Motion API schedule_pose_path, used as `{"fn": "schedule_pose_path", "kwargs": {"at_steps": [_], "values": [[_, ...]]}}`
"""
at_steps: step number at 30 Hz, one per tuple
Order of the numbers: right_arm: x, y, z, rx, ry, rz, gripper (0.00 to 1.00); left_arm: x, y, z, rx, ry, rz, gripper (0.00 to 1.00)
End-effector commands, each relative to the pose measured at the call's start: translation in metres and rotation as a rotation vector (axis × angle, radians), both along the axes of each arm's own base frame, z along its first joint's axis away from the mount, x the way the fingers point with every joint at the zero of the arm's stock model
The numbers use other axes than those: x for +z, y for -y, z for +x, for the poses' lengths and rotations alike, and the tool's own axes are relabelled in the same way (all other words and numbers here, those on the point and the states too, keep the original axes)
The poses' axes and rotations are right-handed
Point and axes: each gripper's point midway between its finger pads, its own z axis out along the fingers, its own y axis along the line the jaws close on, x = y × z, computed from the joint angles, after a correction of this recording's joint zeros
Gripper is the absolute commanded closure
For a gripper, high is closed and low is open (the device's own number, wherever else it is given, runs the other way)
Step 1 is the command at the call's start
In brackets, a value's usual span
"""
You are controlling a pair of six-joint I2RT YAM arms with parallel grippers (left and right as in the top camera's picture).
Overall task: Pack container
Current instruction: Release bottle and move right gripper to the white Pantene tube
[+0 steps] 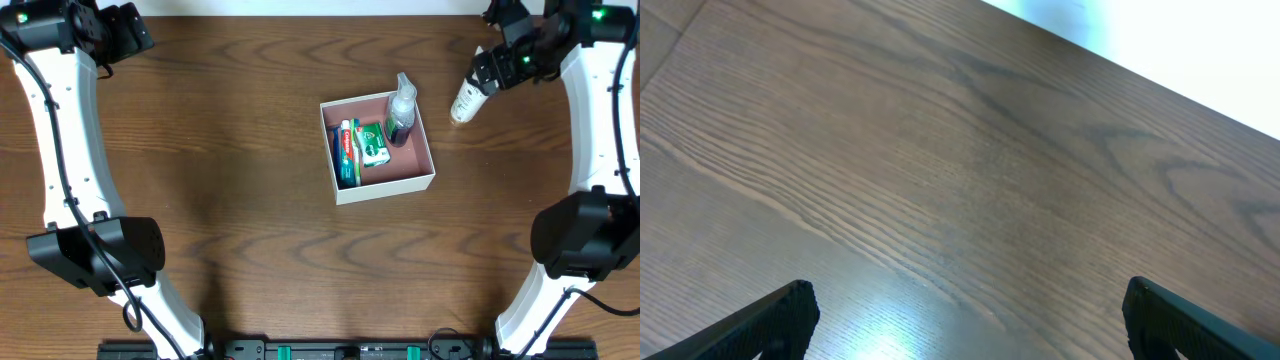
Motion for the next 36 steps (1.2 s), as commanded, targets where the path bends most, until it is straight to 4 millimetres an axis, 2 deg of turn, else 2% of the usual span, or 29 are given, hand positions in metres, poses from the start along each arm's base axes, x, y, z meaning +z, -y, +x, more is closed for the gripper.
{"fn": "schedule_pose_path", "kwargs": {"at_steps": [1,7,9,16,20,22,23,24,26,29,32,36], "values": [[-0.012,-0.003,0.003,0.02,-0.007,-0.009,0.12,-0.002,-0.003,-0.001,0.005,-0.01,0.012,0.02],[-0.011,-0.005,0.011,0.024,0.029,0.0,0.16,-0.002,-0.003,0.0,0.005,-0.01,0.011,0.02],[-0.012,-0.005,0.011,0.024,0.027,0.0,0.21,-0.002,-0.003,-0.001,0.005,-0.01,0.012,0.02],[-0.026,-0.005,0.005,0.02,-0.009,0.006,0.23,-0.002,-0.003,-0.001,0.005,-0.01,0.012,0.02],[-0.027,-0.006,0.006,0.016,-0.01,0.01,0.27,-0.002,-0.003,-0.001,0.005,-0.01,0.012,0.02],[-0.027,-0.006,0.006,0.016,-0.009,0.01,0.35,-0.002,-0.003,-0.001,0.005,-0.01,0.012,0.02],[-0.027,-0.006,0.006,0.015,-0.009,0.011,0.45,-0.002,-0.003,-0.001,0.005,-0.01,0.012,0.02],[-0.027,-0.005,0.006,0.009,-0.011,0.012,0.62,-0.002,-0.003,-0.001,0.005,-0.01,0.012,0.02],[-0.027,-0.005,0.006,-0.004,-0.013,0.018,0.75,-0.002,-0.003,-0.001,0.005,-0.01,0.012,0.02],[-0.026,-0.004,0.009,-0.034,-0.01,0.028,0.83,-0.002,-0.003,-0.001,0.005,-0.01,0.012,0.02],[-0.023,-0.004,0.013,-0.074,0.0,0.047,0.97,-0.002,-0.003,-0.001,0.005,-0.01,0.012,0.02],[-0.01,-0.007,0.018,-0.117,0.025,0.09,0.99,-0.002,-0.003,-0.001,0.005,-0.01,0.012,0.02]]}}
